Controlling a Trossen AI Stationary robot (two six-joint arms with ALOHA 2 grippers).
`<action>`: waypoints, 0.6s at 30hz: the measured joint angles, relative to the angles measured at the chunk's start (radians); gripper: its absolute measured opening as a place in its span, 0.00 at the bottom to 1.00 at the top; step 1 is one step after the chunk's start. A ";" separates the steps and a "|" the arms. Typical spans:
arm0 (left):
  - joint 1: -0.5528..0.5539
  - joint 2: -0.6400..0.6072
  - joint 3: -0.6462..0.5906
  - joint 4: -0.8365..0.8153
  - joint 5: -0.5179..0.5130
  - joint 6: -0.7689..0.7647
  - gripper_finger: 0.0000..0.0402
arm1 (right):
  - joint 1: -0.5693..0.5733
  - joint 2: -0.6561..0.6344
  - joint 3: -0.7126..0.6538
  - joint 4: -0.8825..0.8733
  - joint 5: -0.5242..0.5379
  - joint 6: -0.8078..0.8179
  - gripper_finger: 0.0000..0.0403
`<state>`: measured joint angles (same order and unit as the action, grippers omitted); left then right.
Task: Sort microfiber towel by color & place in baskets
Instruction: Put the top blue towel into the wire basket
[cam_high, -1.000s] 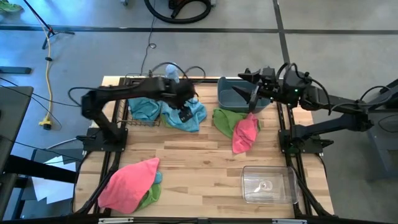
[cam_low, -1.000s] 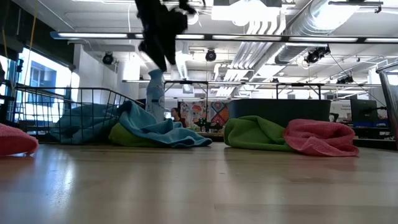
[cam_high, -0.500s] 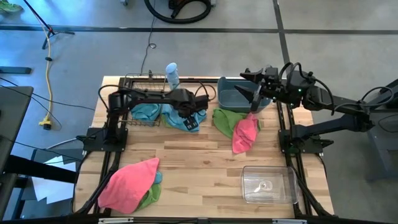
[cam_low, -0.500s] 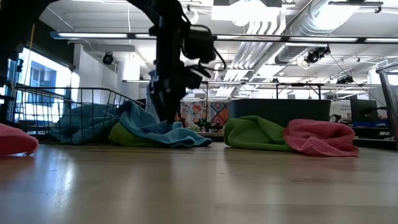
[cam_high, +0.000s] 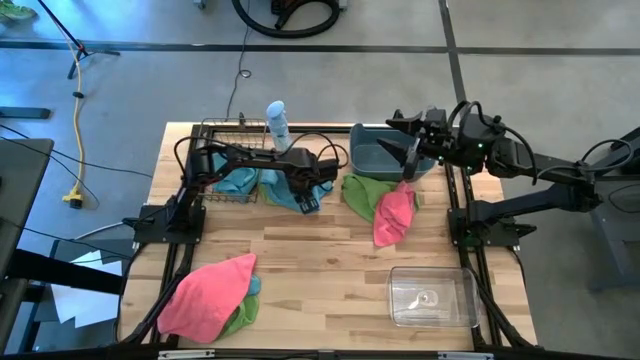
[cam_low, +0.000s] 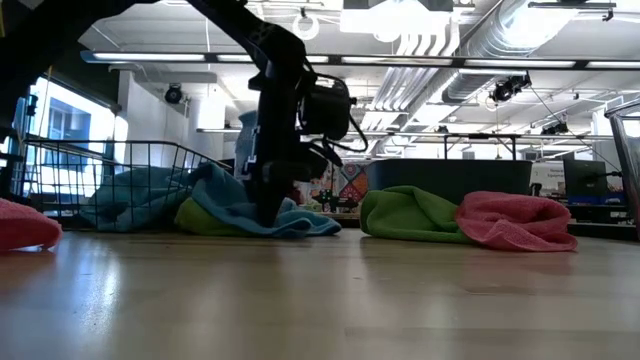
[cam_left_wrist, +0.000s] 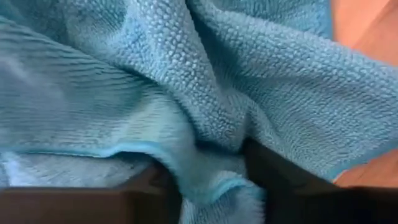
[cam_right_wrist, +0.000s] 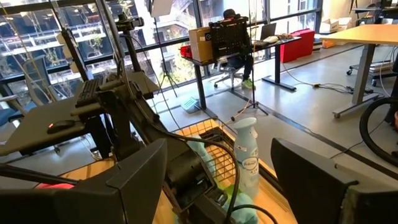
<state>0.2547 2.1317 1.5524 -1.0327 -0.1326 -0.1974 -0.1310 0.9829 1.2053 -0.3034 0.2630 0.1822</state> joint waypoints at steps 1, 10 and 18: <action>-0.001 -0.004 0.000 0.002 0.000 0.000 0.18 | 0.000 0.000 0.000 -0.002 0.000 0.000 0.70; 0.000 -0.137 0.000 0.030 -0.042 0.009 0.01 | 0.000 0.000 0.000 -0.003 0.000 0.000 0.70; 0.000 -0.320 0.000 0.060 -0.108 0.035 0.00 | 0.000 0.000 0.000 -0.004 0.000 -0.007 0.70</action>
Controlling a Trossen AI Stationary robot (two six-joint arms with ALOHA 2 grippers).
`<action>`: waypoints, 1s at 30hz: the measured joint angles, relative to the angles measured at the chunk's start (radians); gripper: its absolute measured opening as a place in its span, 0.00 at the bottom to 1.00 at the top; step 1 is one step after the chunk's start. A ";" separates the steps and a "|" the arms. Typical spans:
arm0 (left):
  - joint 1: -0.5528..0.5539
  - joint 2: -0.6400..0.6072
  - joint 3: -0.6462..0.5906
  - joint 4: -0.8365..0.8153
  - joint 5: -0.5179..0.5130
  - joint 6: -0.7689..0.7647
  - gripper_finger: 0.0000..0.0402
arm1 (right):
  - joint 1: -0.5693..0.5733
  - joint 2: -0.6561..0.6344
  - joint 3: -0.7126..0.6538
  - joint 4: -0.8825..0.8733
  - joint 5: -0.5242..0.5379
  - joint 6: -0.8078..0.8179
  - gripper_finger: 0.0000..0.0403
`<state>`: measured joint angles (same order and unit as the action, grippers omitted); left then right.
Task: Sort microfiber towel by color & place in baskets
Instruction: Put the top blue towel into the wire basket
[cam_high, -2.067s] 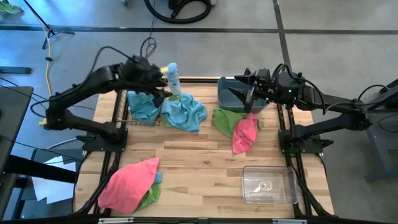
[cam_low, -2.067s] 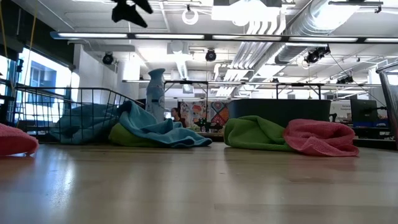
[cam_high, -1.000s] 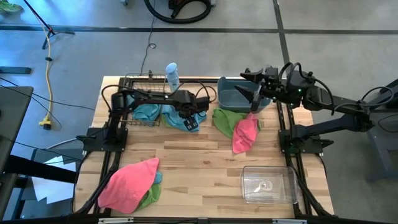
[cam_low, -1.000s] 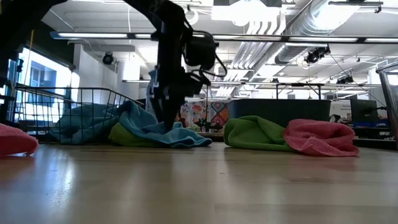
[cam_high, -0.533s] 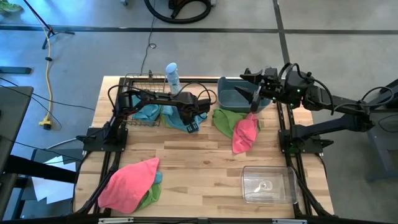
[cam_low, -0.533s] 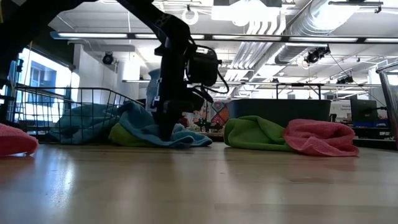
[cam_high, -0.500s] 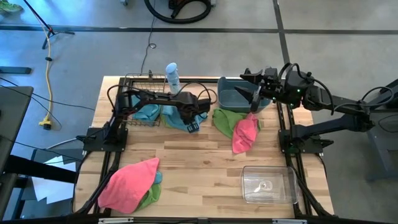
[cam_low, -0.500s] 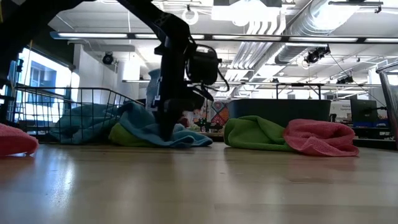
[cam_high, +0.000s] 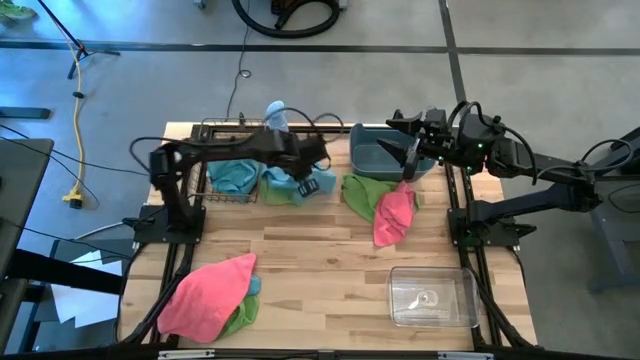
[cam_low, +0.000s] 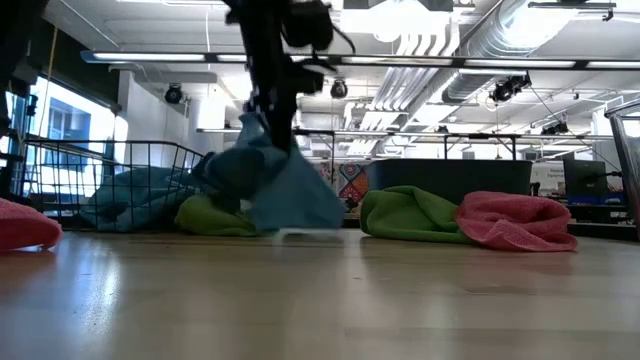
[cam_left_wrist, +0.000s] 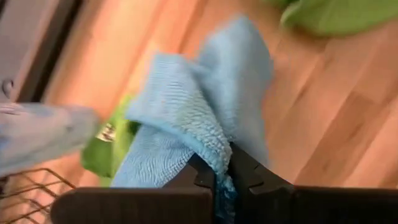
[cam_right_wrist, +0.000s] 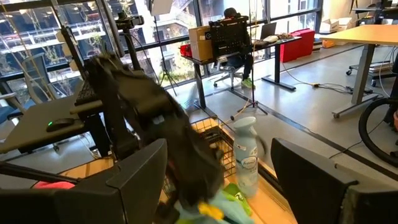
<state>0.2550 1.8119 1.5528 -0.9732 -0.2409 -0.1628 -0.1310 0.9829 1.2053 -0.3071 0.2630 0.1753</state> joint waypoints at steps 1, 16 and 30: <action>0.000 -0.026 0.000 0.006 -0.004 0.010 0.00 | 0.000 0.000 0.000 0.000 0.000 0.000 0.70; -0.021 -0.363 0.000 0.122 -0.085 0.123 0.00 | 0.000 0.000 0.000 -0.021 0.000 -0.026 0.70; -0.112 -0.621 -0.012 0.352 -0.047 0.183 0.00 | 0.000 0.000 0.000 -0.021 0.000 -0.045 0.70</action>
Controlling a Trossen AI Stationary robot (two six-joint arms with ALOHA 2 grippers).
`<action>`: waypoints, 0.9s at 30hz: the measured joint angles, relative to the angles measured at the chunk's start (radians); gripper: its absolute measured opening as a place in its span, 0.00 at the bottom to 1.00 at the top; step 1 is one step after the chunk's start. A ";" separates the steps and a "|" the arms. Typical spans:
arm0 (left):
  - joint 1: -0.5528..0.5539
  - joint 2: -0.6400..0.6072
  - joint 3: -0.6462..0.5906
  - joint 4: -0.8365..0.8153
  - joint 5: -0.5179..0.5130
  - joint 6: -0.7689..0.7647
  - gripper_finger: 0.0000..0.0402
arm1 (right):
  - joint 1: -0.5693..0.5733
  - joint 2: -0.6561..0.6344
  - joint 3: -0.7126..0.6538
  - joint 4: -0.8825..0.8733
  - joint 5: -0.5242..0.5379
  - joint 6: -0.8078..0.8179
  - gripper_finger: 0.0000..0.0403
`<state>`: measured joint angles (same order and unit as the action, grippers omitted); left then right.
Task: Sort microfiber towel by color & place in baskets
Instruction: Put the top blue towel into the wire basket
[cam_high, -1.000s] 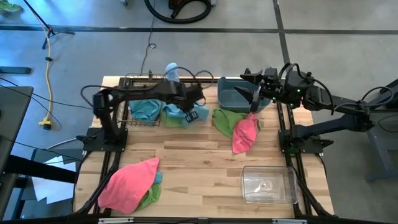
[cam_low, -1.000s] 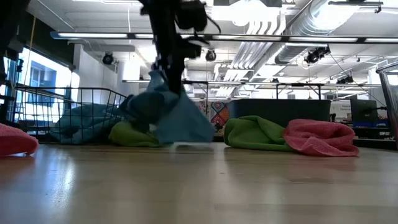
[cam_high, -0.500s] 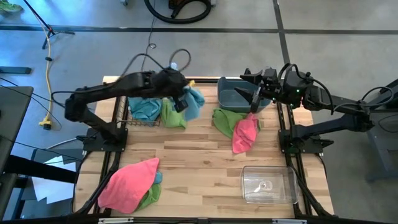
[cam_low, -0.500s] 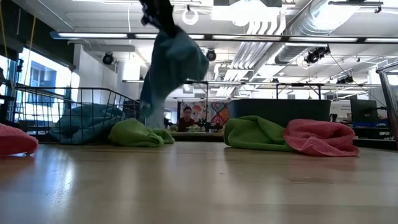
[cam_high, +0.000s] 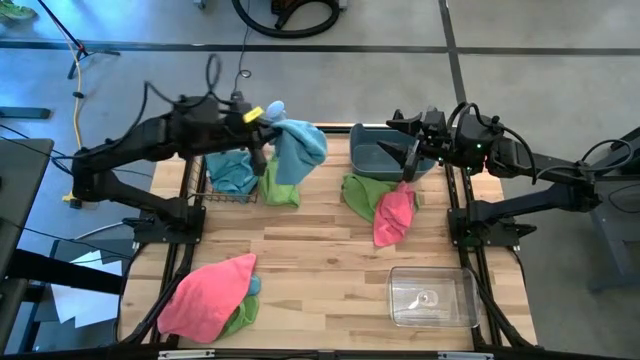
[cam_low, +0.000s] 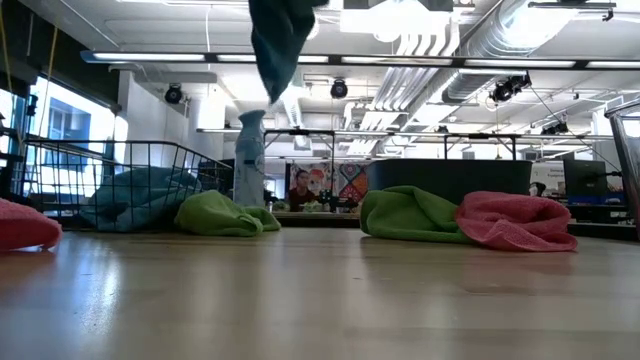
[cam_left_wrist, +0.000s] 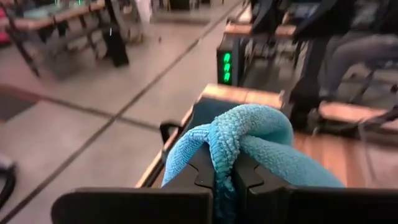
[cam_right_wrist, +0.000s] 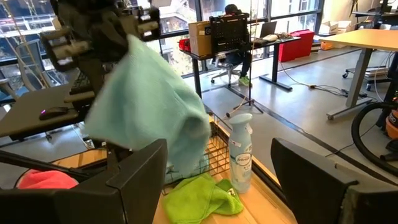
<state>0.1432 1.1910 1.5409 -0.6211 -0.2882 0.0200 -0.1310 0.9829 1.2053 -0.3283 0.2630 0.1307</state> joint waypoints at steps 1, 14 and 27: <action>-0.004 -0.016 -0.014 0.019 0.000 0.001 0.00 | 0.000 0.000 0.000 0.000 0.000 0.000 0.70; -0.009 -0.174 -0.397 0.506 0.212 -0.104 0.00 | 0.000 0.000 0.000 0.048 -0.061 0.076 0.70; -0.013 -0.130 -0.548 0.786 0.314 -0.193 0.00 | 0.050 0.136 0.000 0.276 -0.346 0.072 0.70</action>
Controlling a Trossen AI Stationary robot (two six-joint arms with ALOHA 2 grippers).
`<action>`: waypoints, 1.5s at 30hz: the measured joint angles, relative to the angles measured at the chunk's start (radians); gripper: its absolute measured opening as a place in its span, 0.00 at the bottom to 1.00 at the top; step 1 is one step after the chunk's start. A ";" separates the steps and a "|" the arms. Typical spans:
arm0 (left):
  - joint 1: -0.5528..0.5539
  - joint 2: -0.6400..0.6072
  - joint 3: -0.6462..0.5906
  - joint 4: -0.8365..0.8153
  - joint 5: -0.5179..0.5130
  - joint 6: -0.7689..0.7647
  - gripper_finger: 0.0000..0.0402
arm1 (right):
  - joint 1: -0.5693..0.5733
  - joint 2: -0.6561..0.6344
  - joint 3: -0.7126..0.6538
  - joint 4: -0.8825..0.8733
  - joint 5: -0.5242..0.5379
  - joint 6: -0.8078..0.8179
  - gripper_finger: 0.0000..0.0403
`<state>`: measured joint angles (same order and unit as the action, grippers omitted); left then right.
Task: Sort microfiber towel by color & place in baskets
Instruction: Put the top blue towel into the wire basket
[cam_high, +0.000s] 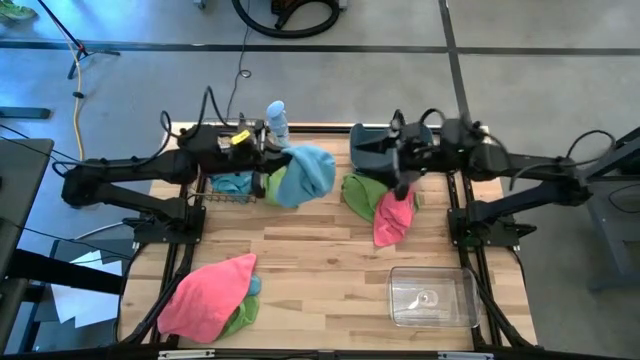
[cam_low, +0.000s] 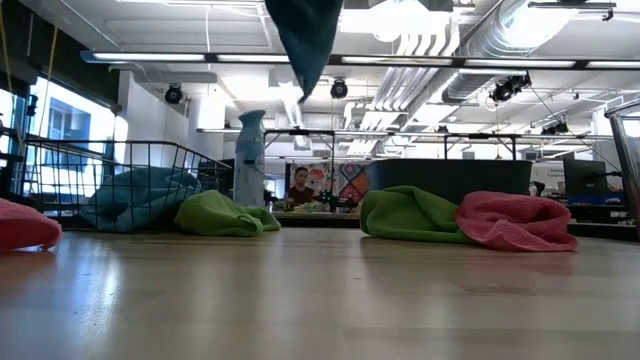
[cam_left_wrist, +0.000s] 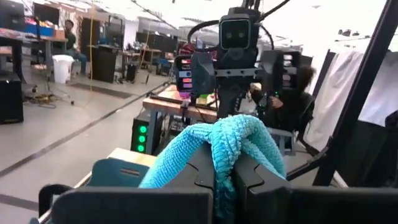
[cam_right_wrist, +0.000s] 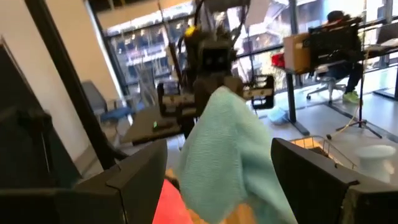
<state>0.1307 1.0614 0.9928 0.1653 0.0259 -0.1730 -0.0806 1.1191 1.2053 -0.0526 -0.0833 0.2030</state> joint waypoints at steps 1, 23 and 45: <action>-0.004 0.009 0.000 -0.001 0.000 0.000 0.00 | 0.005 0.018 0.000 0.008 0.002 -0.019 0.70; -0.067 0.170 0.030 0.060 -0.001 0.133 0.00 | 0.016 0.204 0.000 0.011 0.003 -0.133 0.70; -0.066 0.203 0.031 0.150 -0.004 0.185 0.00 | 0.017 0.244 0.000 0.048 -0.041 -0.091 0.70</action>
<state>0.0643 1.2646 1.0233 0.3152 0.0219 0.0116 -0.0635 1.3632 1.2049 -0.0046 -0.1245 0.1116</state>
